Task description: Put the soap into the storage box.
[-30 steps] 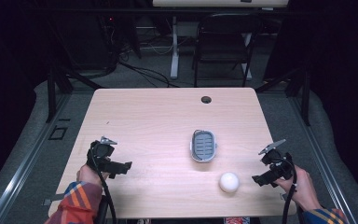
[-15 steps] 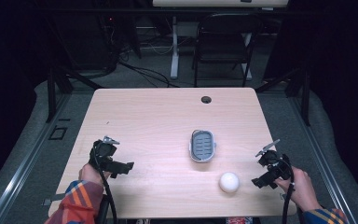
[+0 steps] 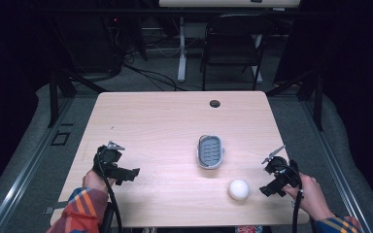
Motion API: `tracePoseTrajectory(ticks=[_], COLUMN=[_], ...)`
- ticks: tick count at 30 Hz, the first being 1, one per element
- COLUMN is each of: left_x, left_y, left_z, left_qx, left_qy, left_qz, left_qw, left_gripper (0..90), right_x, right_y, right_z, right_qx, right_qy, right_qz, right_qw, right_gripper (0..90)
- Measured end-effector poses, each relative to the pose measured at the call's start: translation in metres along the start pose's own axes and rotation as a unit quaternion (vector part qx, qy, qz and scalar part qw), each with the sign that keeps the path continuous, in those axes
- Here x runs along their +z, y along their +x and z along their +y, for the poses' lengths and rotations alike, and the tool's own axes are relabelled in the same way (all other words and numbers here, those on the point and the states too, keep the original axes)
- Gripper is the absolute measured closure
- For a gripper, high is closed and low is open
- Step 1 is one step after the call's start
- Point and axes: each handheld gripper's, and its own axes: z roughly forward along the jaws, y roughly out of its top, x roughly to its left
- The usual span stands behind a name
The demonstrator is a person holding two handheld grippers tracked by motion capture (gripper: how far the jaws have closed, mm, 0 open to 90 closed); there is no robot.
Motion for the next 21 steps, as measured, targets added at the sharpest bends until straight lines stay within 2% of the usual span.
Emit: tracePoseTrajectory(ticks=[2, 4, 5, 6, 8, 9, 11, 13, 15, 17, 20, 21], left_x=[-0.001, 0.0, 0.0, 0.0, 0.0, 0.0, 0.0, -0.001, 0.0, 0.0, 0.0, 0.0], left_y=[0.0, 0.0, 0.0, 0.0, 0.0, 0.001, 0.001, 0.001, 0.001, 0.001, 0.001, 0.001], left_z=[0.0, 0.0, 0.0, 0.0, -0.001, -0.001, -0.002, -0.002, -0.002, -0.003, -0.002, -0.002], left_qx=[-0.002, -0.003, -0.002, -0.001, -0.004, -0.006, -0.006, -0.005, -0.006, -0.007, -0.003, -0.003], left_qy=[-0.003, -0.003, 0.0, 0.001, 0.0, 0.0, 0.002, 0.0, 0.004, 0.004, 0.006, 0.007], left_qz=[0.002, 0.002, 0.001, 0.0, 0.0, 0.0, 0.001, 0.002, 0.001, 0.001, 0.002, 0.001], left_qw=[1.0, 1.0, 1.0, 1.0, 1.0, 1.0, 1.0, 1.0, 1.0, 1.0, 1.0, 1.0], left_gripper=[0.0, 0.0, 0.0, 0.0, 0.0, 0.0, 0.0, 0.0, 0.0, 0.0, 0.0, 0.0], right_x=[-0.003, -0.003, -0.005, -0.004, -0.004, -0.006, -0.005, -0.002, -0.003, 0.0, 0.001, 0.002], right_y=[0.005, 0.006, 0.006, 0.008, 0.009, 0.01, 0.011, 0.014, 0.015, 0.018, 0.022, 0.024], right_z=[0.002, 0.004, 0.006, 0.006, 0.008, 0.01, 0.011, 0.014, 0.019, 0.021, 0.025, 0.025], right_qx=[-0.009, -0.014, -0.027, -0.019, -0.028, -0.043, -0.045, -0.042, -0.061, -0.062, -0.076, -0.072], right_qy=[-0.009, -0.009, -0.001, -0.012, -0.012, -0.007, -0.01, -0.016, 0.005, 0.001, 0.007, 0.0], right_qz=[-0.004, -0.002, -0.002, 0.006, 0.01, 0.014, 0.019, 0.022, 0.027, 0.032, 0.037, 0.043], right_qw=[0.9999, 0.9999, 0.9996, 0.9997, 0.9995, 0.9989, 0.9988, 0.9988, 0.9977, 0.9976, 0.9964, 0.9965], right_gripper=[0.5, 1.1, 2.5, 3.7, 6.7, 7.9, 8.1, 6.0, 3.0, 0.6, 0.0, 0.0])
